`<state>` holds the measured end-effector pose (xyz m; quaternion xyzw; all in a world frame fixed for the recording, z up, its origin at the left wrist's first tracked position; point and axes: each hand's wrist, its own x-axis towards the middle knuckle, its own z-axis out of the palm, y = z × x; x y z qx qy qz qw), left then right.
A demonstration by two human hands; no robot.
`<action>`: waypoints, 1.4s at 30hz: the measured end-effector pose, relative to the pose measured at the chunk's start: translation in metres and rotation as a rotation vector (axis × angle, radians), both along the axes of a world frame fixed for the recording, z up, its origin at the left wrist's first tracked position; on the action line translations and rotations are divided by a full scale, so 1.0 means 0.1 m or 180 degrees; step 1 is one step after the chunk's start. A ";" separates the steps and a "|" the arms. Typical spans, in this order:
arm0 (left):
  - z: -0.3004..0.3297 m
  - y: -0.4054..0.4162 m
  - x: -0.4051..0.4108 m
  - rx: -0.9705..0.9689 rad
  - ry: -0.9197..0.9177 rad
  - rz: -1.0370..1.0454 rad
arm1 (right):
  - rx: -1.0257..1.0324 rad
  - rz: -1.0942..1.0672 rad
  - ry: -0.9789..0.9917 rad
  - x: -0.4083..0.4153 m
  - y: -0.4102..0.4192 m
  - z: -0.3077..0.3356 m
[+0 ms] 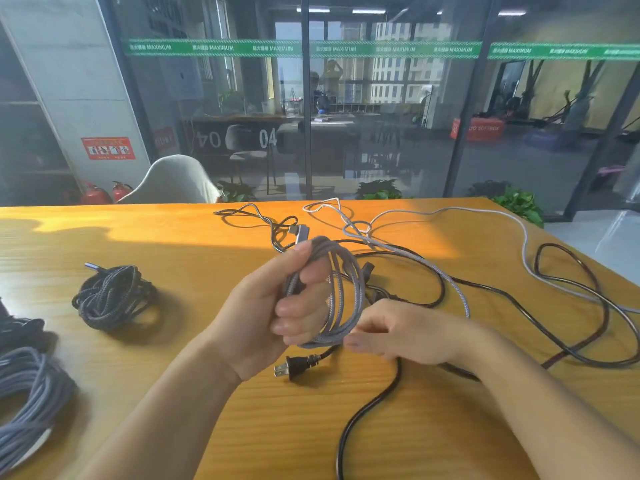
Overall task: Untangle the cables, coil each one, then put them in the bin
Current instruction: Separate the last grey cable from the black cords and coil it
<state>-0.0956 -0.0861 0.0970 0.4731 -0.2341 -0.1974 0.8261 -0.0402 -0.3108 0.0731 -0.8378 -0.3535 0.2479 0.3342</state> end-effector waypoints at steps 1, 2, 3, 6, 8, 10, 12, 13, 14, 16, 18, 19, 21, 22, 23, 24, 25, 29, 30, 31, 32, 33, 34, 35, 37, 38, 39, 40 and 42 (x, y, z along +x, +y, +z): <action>0.00 0.03 0.00 0.0046 -0.0012 -0.0143 | -0.0082 -0.0114 -0.0119 0.05 -0.08 0.02; 0.01 0.06 0.00 0.0110 -0.0007 -0.0256 | -0.0125 -0.0192 -0.0214 0.10 -0.17 0.04; 0.00 0.09 -0.01 0.0192 0.0011 -0.0344 | -0.0155 -0.0255 -0.0304 0.13 -0.24 0.06; 0.01 0.11 -0.02 0.0544 -0.0032 -0.0472 | -0.0152 -0.0457 -0.0456 0.21 -0.44 0.12; 0.03 0.09 -0.04 0.0852 -0.0162 -0.0411 | -0.0182 -0.0702 -0.0564 0.24 -0.53 0.17; 0.04 0.08 -0.06 0.1204 -0.0257 -0.0299 | -0.0572 -0.1054 -0.0914 0.24 -0.61 0.22; 0.04 0.07 -0.05 0.1563 -0.0289 -0.0133 | -0.0989 -0.1557 -0.1499 0.25 -0.68 0.26; 0.04 0.07 -0.05 0.1699 -0.0303 -0.0018 | -0.0978 -0.1858 -0.1820 0.23 -0.69 0.28; 0.04 0.06 -0.05 0.1800 -0.0333 0.0099 | -0.0806 -0.2149 -0.2133 0.22 -0.67 0.30; 0.05 0.03 -0.06 0.1997 -0.0465 0.0271 | -0.0155 -0.2595 -0.2616 0.17 -0.59 0.32; 0.05 -0.02 -0.06 0.2311 -0.0629 0.0365 | 0.0543 -0.2715 -0.2843 0.12 -0.47 0.31; 0.04 -0.03 -0.05 0.2487 -0.0683 0.0409 | 0.0807 -0.2656 -0.2921 0.10 -0.41 0.30; 0.00 -0.05 -0.04 0.2736 -0.0712 0.0517 | 0.1232 -0.2482 -0.2965 0.04 -0.30 0.28; -0.01 -0.05 -0.03 0.2789 -0.0701 0.0585 | 0.1416 -0.2414 -0.2901 0.01 -0.26 0.28; -0.03 -0.06 -0.03 0.2819 -0.0689 0.0670 | 0.1563 -0.2343 -0.2810 -0.02 -0.22 0.28; -0.04 -0.06 -0.01 0.2843 -0.0681 0.0774 | 0.1663 -0.2275 -0.2717 -0.06 -0.19 0.28; -0.06 -0.06 0.00 0.2844 -0.0665 0.0887 | 0.1728 -0.2208 -0.2615 -0.09 -0.17 0.29; -0.11 -0.06 0.07 0.2499 -0.0575 0.1326 | 0.1910 -0.1803 -0.1972 -0.19 -0.11 0.30; -0.11 -0.05 0.08 0.2367 -0.0524 0.1444 | 0.1912 -0.1629 -0.1731 -0.21 -0.08 0.30; -0.12 -0.05 0.09 0.2223 -0.0445 0.1559 | 0.1898 -0.1432 -0.1476 -0.24 -0.06 0.29; -0.12 -0.04 0.10 0.2068 -0.0346 0.1663 | 0.1887 -0.1227 -0.1199 -0.27 -0.02 0.28; -0.12 -0.03 0.11 0.1916 -0.0249 0.1749 | 0.1874 -0.1030 -0.0910 -0.30 0.01 0.26; -0.12 -0.02 0.13 0.1775 -0.0170 0.1797 | 0.1838 -0.0852 -0.0634 -0.32 0.05 0.23; -0.11 -0.01 0.14 0.1645 -0.0107 0.1811 | 0.1770 -0.0688 -0.0382 -0.35 0.08 0.21; -0.09 -0.01 0.14 0.1395 -0.0012 0.1815 | 0.1579 -0.0347 0.0080 -0.42 0.15 0.16; -0.08 -0.02 0.14 0.1286 0.0016 0.1838 | 0.1471 -0.0168 0.0288 -0.46 0.19 0.13; -0.07 -0.02 0.13 0.1193 0.0030 0.1878 | 0.1353 0.0006 0.0453 -0.49 0.22 0.11; -0.06 -0.03 0.13 0.1103 0.0036 0.1899 | 0.1233 0.0151 0.0547 -0.52 0.25 0.09; -0.05 -0.07 0.11 0.0867 0.0057 0.1836 | 0.1055 0.0304 0.0596 -0.54 0.29 0.07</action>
